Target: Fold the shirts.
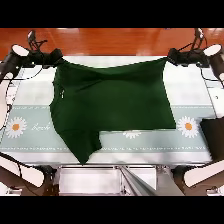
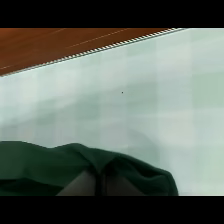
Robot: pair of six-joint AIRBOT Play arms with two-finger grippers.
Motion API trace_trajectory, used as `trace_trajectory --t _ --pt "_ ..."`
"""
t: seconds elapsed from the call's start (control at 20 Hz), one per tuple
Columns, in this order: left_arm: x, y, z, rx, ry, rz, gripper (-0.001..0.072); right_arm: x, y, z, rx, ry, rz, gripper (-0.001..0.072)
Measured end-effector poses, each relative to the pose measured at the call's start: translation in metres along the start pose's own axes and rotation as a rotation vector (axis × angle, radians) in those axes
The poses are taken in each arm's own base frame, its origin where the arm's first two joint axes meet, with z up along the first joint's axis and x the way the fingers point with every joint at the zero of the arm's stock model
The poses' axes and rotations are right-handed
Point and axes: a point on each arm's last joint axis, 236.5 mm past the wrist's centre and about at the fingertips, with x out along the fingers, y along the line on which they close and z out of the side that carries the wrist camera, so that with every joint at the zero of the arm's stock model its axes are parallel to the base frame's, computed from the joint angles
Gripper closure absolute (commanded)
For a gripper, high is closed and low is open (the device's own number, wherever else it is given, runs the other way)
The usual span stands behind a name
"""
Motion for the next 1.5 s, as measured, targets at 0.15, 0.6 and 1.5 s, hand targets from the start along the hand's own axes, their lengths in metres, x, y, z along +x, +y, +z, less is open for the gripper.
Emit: trace_trajectory --t 0.15,0.6,1.5 --pt "-0.005 0.001 -0.007 0.008 0.052 -0.005 0.0687 0.003 -0.005 -0.002 0.006 0.038 0.002 0.0691" --pt "-0.044 0.031 -0.108 0.063 0.498 0.031 0.0687 -0.028 -0.059 -0.074 0.13 0.396 -0.077 0.0691" --pt "-0.101 0.055 -0.156 0.007 0.738 0.139 0.02 -0.085 -0.07 -0.108 0.232 0.594 -0.101 0.0295"
